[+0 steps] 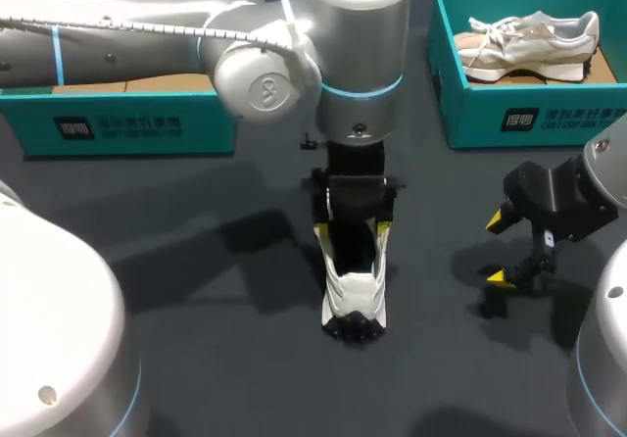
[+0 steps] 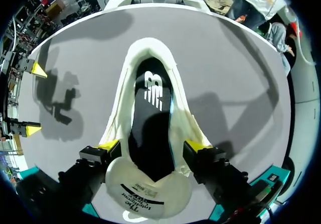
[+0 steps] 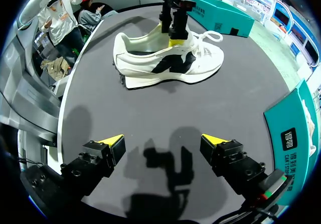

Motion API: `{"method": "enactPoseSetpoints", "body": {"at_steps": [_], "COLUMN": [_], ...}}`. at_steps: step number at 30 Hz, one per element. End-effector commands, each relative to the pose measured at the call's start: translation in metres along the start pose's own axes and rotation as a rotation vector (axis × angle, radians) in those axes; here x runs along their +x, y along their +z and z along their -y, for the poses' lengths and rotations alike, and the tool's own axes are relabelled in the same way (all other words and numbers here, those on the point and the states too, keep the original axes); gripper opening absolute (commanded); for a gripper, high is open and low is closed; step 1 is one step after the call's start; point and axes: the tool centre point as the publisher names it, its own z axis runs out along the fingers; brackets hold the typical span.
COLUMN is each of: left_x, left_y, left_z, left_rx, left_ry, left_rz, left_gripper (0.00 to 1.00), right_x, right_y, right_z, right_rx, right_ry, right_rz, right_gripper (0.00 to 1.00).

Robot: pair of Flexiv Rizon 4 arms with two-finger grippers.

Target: Take the shoe out of the shoebox, open the shoe tongue, remove and reinsert the insole, then place the shoe into the shoebox

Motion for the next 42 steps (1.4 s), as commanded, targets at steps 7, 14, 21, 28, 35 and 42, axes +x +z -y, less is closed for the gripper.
{"method": "enactPoseSetpoints", "body": {"at_steps": [7, 14, 21, 28, 35, 42], "left_x": [-0.008, -0.006, -0.001, 0.002, 0.004, 0.010], "left_y": [-0.002, -0.005, -0.009, -0.015, -0.022, -0.033], "left_z": [-0.001, -0.011, -0.017, -0.021, -0.027, -0.038], "left_rx": [-0.015, -0.011, 0.001, 0.016, -0.001, -0.012], "left_ry": [0.033, 0.038, 0.043, 0.047, 0.041, 0.036], "left_rz": [-0.034, -0.009, 0.018, 0.040, 0.048, 0.048], "left_gripper": [0.83, 0.82, 0.84, 0.83, 0.83, 0.83], "right_x": [0.002, 0.002, 0.002, 0.002, 0.002, 0.002], "right_y": [-0.001, -0.001, -0.001, -0.001, -0.001, -0.001], "right_z": [0.000, 0.000, 0.000, 0.000, 0.000, 0.000], "right_rx": [0.001, 0.001, 0.001, 0.001, 0.001, 0.001], "right_ry": [0.000, 0.000, 0.000, 0.000, 0.000, 0.000], "right_rz": [0.003, 0.003, 0.003, 0.003, 0.003, 0.003], "right_gripper": [1.00, 1.00, 1.00, 1.00, 1.00, 1.00]}}
